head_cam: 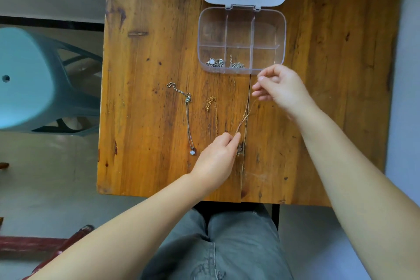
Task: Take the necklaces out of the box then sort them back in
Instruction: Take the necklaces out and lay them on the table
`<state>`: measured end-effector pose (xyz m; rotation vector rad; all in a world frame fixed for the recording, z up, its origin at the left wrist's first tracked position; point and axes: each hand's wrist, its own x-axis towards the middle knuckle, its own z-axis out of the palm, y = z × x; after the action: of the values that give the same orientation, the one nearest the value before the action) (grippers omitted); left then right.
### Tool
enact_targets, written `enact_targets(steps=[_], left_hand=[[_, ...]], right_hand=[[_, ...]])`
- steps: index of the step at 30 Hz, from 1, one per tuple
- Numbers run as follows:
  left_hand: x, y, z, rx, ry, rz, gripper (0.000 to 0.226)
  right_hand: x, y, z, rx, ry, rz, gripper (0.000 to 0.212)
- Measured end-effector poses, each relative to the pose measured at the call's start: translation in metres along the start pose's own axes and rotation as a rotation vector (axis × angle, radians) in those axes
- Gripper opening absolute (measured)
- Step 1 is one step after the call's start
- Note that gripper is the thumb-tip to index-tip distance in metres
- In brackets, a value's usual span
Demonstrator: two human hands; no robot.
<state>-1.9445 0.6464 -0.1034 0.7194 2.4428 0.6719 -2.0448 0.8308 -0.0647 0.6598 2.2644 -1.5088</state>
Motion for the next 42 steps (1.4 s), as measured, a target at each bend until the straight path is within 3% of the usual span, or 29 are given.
enact_targets(steps=[6,13,17,21,23,28,32,39,42], left_hand=[[0.007,-0.010,0.005,0.266,0.032,0.194,0.043],[0.011,-0.017,0.007,0.264,0.024,0.297,0.037],[0.009,-0.020,0.008,0.244,0.021,0.271,0.034],[0.009,-0.024,0.000,0.232,0.076,0.298,0.028],[0.019,-0.029,-0.018,0.179,0.181,0.222,0.025],[0.066,-0.057,-0.084,0.118,0.470,-0.087,0.036],[0.092,-0.075,-0.112,0.196,0.432,-0.095,0.028],[0.100,-0.083,-0.117,0.202,0.412,-0.034,0.014],[0.101,-0.084,-0.117,0.200,0.400,-0.034,0.014]], right_hand=[[0.012,-0.001,0.022,-0.149,-0.115,-0.078,0.007],[0.012,0.012,0.033,-0.611,-0.095,-0.245,0.008],[0.009,0.004,0.034,-0.779,-0.127,-0.256,0.024],[0.017,-0.037,0.029,-0.712,-0.115,-0.387,0.023],[0.033,-0.058,0.033,-0.677,-0.097,-0.442,0.026],[0.075,-0.076,0.064,-1.042,-0.330,-0.415,0.030],[0.082,-0.080,0.074,-1.188,-0.325,-0.460,0.016],[0.092,-0.102,0.071,-1.233,-0.629,-0.233,0.020],[0.089,-0.106,0.068,-1.273,-0.685,-0.184,0.023]])
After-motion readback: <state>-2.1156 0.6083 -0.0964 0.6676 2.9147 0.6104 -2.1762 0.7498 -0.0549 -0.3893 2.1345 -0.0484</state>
